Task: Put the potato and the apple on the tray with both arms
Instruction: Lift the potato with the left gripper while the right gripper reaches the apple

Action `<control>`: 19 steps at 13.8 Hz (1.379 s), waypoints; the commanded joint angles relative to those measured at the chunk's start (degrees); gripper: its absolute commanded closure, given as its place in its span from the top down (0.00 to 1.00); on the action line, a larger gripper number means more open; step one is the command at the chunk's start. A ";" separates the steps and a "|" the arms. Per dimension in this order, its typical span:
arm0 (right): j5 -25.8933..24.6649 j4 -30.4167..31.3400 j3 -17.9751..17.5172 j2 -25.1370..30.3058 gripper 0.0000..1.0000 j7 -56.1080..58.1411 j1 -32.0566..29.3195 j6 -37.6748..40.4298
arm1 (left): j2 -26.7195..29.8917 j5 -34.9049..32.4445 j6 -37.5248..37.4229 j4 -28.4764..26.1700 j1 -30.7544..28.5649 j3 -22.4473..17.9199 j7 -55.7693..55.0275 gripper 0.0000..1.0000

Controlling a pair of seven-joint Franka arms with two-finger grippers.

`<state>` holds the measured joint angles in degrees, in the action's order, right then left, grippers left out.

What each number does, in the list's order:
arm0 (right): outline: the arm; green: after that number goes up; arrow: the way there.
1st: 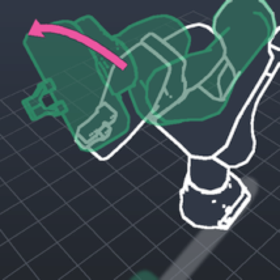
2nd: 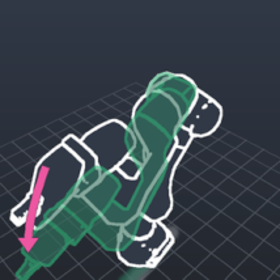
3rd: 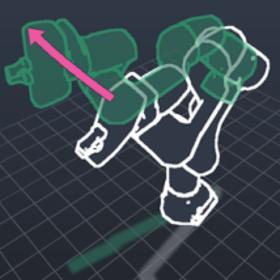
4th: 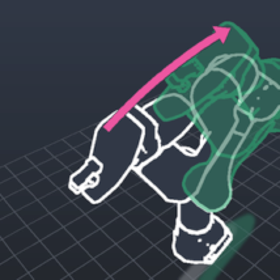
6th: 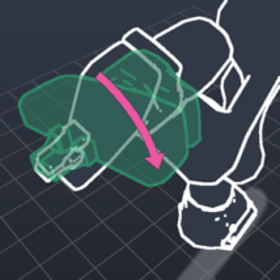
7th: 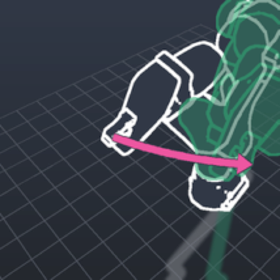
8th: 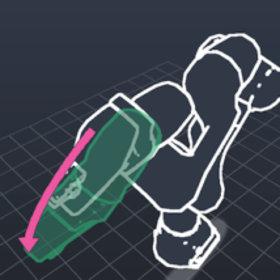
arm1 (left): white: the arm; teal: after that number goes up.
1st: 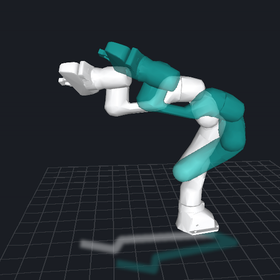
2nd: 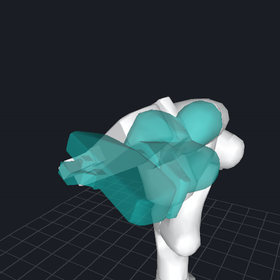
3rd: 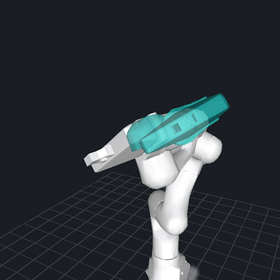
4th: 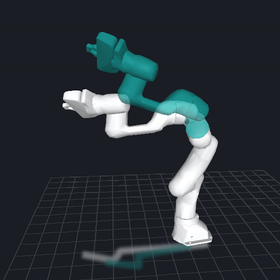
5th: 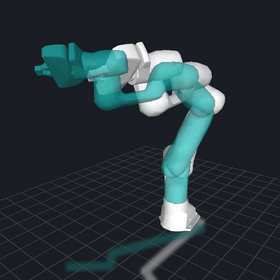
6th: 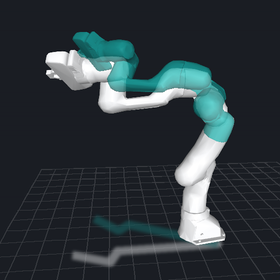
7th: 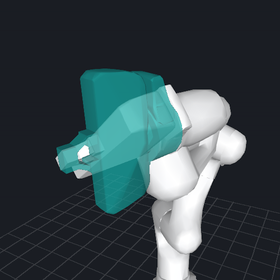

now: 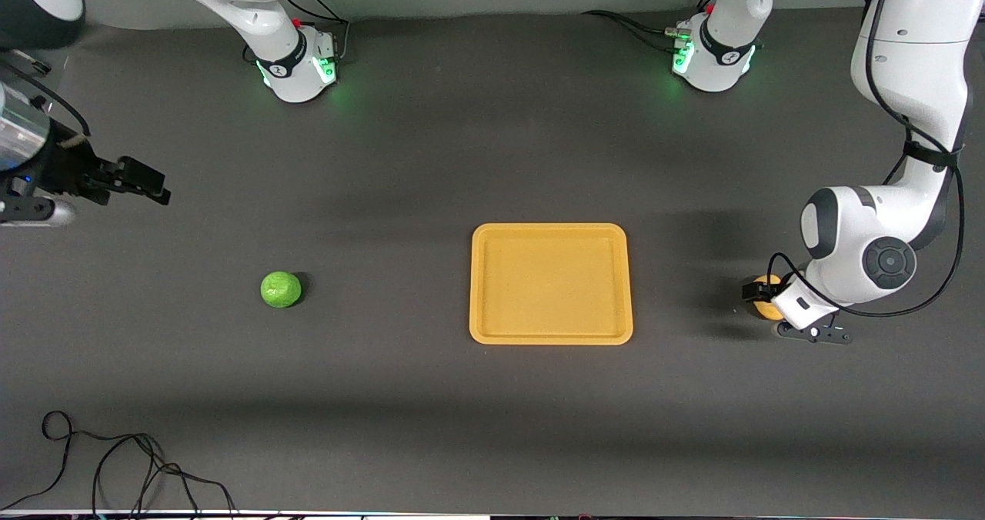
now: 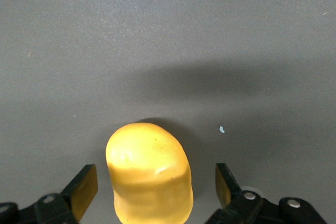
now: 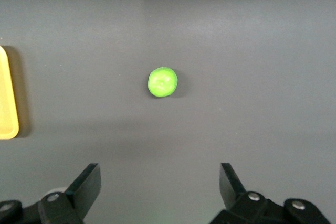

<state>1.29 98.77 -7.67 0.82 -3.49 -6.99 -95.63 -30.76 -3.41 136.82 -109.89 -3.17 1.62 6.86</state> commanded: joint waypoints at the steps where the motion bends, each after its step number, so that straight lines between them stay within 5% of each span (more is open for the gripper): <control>1: -0.15 1.68 -0.16 -3.27 1.00 0.94 0.66 -4.37 | 0.70 -0.63 1.35 -1.30 0.18 -0.13 0.43 0.90; 4: -2.60 14.74 -0.16 -2.67 1.00 0.94 2.24 -20.67 | 0.87 -0.63 1.52 -1.30 0.18 -0.13 -0.18 0.48; 6: -2.35 20.99 -0.07 -3.45 1.00 0.50 2.07 -30.00 | 1.14 -0.46 1.18 -1.12 0.88 -0.13 -1.06 0.33; 8: -2.43 25.76 -0.07 -5.72 1.00 1.02 2.24 -36.18 | 3.67 -0.37 -1.71 -0.86 0.97 -0.13 -2.02 0.27; 13: -2.43 26.12 0.02 -13.28 0.99 0.50 3.12 -39.18 | 9.40 0.25 -18.94 5.29 9.65 -0.13 -16.49 0.25; 19: -2.78 25.34 0.19 -20.94 0.97 0.50 3.12 -47.80 | 6.50 0.33 -15.27 5.56 24.33 -0.13 -38.57 0.25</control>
<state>-0.67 125.18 -7.88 -18.14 -3.35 -4.28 -142.19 -22.58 -3.14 120.21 -104.92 18.05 2.68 -26.58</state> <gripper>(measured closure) 0.013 0.423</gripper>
